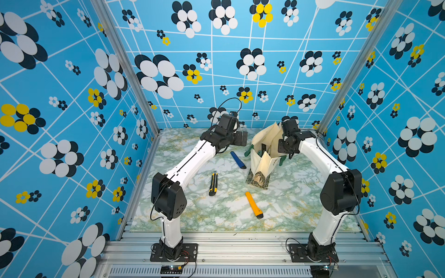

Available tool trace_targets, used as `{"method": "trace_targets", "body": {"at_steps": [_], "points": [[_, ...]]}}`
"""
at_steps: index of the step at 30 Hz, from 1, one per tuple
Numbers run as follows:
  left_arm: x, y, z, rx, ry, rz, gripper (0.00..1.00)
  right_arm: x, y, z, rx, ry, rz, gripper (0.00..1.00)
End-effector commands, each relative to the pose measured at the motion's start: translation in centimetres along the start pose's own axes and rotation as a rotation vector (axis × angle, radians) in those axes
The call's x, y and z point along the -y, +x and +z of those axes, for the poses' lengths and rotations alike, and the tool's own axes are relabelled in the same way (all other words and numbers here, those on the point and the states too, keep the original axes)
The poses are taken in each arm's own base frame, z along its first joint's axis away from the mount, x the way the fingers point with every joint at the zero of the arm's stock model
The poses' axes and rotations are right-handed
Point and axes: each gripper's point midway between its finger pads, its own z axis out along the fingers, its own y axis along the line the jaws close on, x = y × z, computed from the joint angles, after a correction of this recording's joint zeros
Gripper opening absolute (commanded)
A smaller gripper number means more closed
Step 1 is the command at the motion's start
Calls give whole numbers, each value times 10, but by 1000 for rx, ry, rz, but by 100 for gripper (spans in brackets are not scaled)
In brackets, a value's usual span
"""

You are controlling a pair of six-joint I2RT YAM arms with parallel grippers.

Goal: Place the art knife into the pouch
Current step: Place the utility knife in the pouch, then pick up the utility knife at the center of the board.

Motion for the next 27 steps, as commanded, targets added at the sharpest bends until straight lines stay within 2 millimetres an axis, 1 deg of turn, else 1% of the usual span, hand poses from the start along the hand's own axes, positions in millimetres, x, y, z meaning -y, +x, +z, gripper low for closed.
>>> {"method": "trace_targets", "body": {"at_steps": [1, 3, 5, 8, 11, 14, 16, 20, 27], "points": [[-42, 82, 8, -201, -150, 12, 100, -8, -4, 11, -6, 14, 21, 0], [-57, 123, 10, -286, -192, -20, 100, -6, -7, 13, -12, 33, 28, 0], [-65, 153, 9, -343, -226, -56, 100, -7, -6, 15, -22, 36, 25, 0], [-72, 187, 8, -398, -243, -110, 100, -7, -5, 17, -26, 38, 26, 0], [-77, 211, 10, -444, -259, -133, 98, -9, -7, 18, -25, 32, 33, 0], [-82, 230, 14, -495, -283, -141, 97, -10, -8, 18, -27, 27, 39, 0], [-85, 239, 17, -516, -293, -147, 96, -10, -7, 18, -27, 28, 39, 0], [-86, 255, 24, -553, -293, -165, 89, -8, -4, 18, -32, 36, 39, 0], [-91, 269, 27, -587, -317, -181, 80, -5, -2, 16, -33, 43, 41, 0]]}}
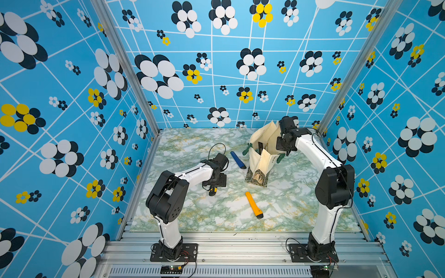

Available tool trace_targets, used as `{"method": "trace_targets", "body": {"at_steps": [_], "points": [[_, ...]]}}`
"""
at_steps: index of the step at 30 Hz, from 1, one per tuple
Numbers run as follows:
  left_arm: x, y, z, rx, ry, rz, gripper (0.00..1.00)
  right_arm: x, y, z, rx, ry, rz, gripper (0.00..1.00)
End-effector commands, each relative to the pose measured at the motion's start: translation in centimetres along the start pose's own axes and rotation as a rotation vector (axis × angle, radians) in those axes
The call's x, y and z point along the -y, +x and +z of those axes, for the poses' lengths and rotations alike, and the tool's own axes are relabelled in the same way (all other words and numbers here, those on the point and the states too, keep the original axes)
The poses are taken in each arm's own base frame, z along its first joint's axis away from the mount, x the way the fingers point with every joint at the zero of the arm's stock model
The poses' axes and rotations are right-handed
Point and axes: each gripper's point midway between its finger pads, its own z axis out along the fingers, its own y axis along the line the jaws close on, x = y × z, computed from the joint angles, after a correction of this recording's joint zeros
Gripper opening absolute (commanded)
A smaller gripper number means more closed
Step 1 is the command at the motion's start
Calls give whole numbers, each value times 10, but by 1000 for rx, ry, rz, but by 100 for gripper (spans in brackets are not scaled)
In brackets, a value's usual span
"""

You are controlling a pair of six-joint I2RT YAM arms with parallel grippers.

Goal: Place the art knife into the pouch
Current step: Pick up the utility knife at the center of the board.

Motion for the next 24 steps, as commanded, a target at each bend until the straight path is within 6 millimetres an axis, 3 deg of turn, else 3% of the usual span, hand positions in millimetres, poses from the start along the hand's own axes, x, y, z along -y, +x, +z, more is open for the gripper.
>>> {"method": "trace_targets", "body": {"at_steps": [1, 10, 21, 24], "points": [[-3, 10, 9, -36, -14, -16, 78, -2, 9, 4, -25, 13, 9, 0], [-3, 9, 10, -43, -16, -25, 40, 0, 11, 3, -27, 16, 6, 0], [0, -6, -1, -16, -20, -2, 31, 2, 14, 1, -25, 19, 6, 0], [6, -26, -23, 49, 4, 9, 31, 2, 15, 0, -24, 20, 6, 0]]}}
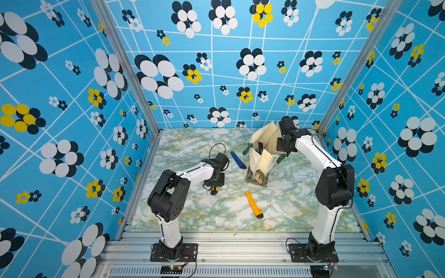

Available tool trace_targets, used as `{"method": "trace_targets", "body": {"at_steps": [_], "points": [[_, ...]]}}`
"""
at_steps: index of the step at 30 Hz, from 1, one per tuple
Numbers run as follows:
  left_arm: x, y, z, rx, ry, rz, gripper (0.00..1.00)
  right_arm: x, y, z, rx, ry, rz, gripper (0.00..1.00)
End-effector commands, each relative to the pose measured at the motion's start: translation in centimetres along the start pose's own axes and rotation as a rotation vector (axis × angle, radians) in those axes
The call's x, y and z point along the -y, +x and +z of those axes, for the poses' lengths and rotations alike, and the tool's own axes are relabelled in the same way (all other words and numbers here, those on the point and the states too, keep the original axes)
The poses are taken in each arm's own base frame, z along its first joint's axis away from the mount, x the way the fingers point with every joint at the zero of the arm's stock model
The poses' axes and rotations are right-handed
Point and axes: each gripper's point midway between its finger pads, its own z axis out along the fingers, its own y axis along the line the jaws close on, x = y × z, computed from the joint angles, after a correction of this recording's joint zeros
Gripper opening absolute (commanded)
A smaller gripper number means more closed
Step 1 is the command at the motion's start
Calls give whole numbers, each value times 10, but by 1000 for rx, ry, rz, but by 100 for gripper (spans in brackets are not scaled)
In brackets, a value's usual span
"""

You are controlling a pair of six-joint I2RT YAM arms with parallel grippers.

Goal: Place the art knife into the pouch
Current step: Pick up the utility knife at the center of the board, then place the utility knife in the pouch.

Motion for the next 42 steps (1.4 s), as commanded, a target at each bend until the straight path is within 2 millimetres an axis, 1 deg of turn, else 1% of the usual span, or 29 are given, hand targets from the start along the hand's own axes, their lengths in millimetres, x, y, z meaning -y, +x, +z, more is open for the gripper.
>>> {"method": "trace_targets", "body": {"at_steps": [1, 5, 8, 10, 11, 13, 16, 19, 21, 23, 25, 28, 30, 31, 32, 35, 36, 37, 38, 39, 42], "points": [[6, -29, -29, 80, 14, 29, 31, -2, 10, -3, -20, -5, 8, 0], [22, -69, -73, 201, 77, 48, 31, -4, 10, -5, -17, -14, 11, 0], [49, -106, -114, 318, 193, 55, 31, -6, 8, -7, -12, -23, 8, 0], [72, -132, -144, 400, 296, 58, 31, -8, 7, -10, -6, -28, 4, 0], [82, -143, -155, 432, 338, 60, 31, -9, 7, -12, -4, -33, 2, 0], [111, -168, -188, 515, 431, 91, 31, -14, 7, -16, 2, -48, -6, 0], [155, -190, -228, 607, 539, 167, 31, -25, 8, -24, 10, -75, -28, 0], [195, -201, -251, 669, 650, 216, 31, -35, 12, -31, 18, -92, -50, 0], [212, -206, -254, 676, 701, 221, 31, -38, 14, -35, 17, -104, -52, 0], [226, -208, -249, 649, 757, 219, 31, -41, 15, -39, 24, -112, -52, 0], [234, -207, -238, 628, 760, 225, 31, -39, 17, -42, 23, -109, -52, 0], [234, -206, -220, 599, 741, 217, 31, -33, 20, -44, 21, -88, -55, 0], [234, -205, -213, 592, 728, 222, 32, -30, 21, -45, 26, -78, -55, 0], [234, -205, -211, 590, 725, 223, 34, -28, 22, -44, 25, -72, -57, 0], [233, -207, -211, 591, 724, 221, 39, -28, 22, -44, 25, -68, -58, 0], [233, -209, -214, 597, 733, 219, 81, -27, 24, -42, 21, -59, -63, 0], [232, -211, -217, 603, 736, 219, 91, -27, 25, -41, 19, -57, -66, 0], [233, -211, -221, 610, 743, 222, 96, -27, 24, -41, 20, -57, -67, 0], [232, -212, -224, 616, 745, 223, 99, -27, 24, -40, 20, -55, -69, 0], [232, -213, -229, 627, 747, 223, 100, -27, 23, -39, 20, -54, -69, 0], [226, -220, -246, 673, 753, 219, 100, -29, 20, -37, 20, -51, -74, 0]]}}
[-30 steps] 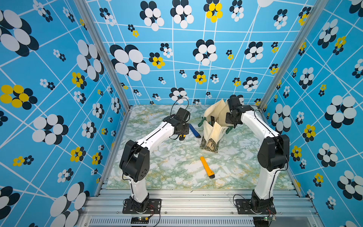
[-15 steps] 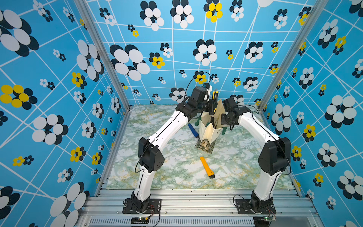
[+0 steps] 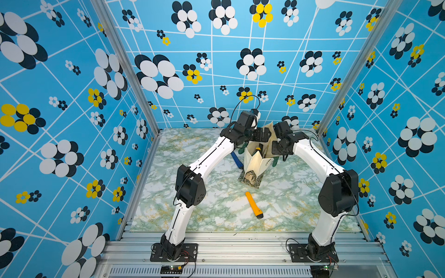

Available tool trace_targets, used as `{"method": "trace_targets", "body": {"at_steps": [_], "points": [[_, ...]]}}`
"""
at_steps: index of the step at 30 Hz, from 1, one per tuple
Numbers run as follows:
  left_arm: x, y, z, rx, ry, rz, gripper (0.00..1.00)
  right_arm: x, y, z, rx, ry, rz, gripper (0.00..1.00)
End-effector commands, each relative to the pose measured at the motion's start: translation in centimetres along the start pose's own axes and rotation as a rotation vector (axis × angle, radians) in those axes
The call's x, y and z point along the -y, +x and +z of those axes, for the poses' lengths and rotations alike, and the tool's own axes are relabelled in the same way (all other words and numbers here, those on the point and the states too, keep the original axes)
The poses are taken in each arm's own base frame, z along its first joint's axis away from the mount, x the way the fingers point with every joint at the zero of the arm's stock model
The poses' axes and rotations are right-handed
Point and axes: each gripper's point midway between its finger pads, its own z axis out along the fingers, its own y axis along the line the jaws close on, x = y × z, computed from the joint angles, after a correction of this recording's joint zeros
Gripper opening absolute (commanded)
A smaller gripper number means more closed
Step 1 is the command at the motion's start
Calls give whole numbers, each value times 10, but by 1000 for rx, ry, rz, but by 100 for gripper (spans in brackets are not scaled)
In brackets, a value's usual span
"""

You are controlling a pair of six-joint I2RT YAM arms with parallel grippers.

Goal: Place the art knife into the pouch
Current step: Place the utility knife in the pouch.

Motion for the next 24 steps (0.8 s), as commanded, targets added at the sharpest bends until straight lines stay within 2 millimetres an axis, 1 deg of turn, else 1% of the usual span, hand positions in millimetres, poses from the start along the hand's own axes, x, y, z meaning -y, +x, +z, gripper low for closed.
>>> {"method": "trace_targets", "body": {"at_steps": [1, 4, 5, 7, 9, 10, 12, 17, 20, 23, 24], "points": [[13, -43, -33, 116, 31, 26, 100, -1, -1, -4, 0, 9, -10, 0], [2, -61, -50, 173, -8, 21, 100, 1, -6, -3, 11, 21, -7, 0], [-5, -65, -54, 189, -33, 17, 100, 2, -6, -3, 15, 28, -4, 0], [-27, -69, -60, 202, -102, 3, 100, 7, -7, -1, 17, 43, 7, 0], [-50, -64, -61, 183, -171, -23, 100, 16, -7, 0, 16, 58, 32, 0], [-63, -58, -59, 162, -212, -27, 100, 21, -7, 1, 17, 64, 47, 0], [-87, -37, -46, 99, -293, -29, 100, 33, -8, 2, 19, 71, 84, 0], [-139, 31, -7, -96, -460, -61, 100, 60, -9, 2, 18, 87, 153, 0], [-160, 63, 10, -179, -528, -77, 100, 70, -8, 0, 18, 101, 165, 0], [-179, 94, 23, -261, -599, -87, 100, 78, -7, -1, 13, 112, 168, 0], [-183, 101, 25, -282, -616, -99, 100, 80, -6, -1, 11, 115, 170, 0]]}}
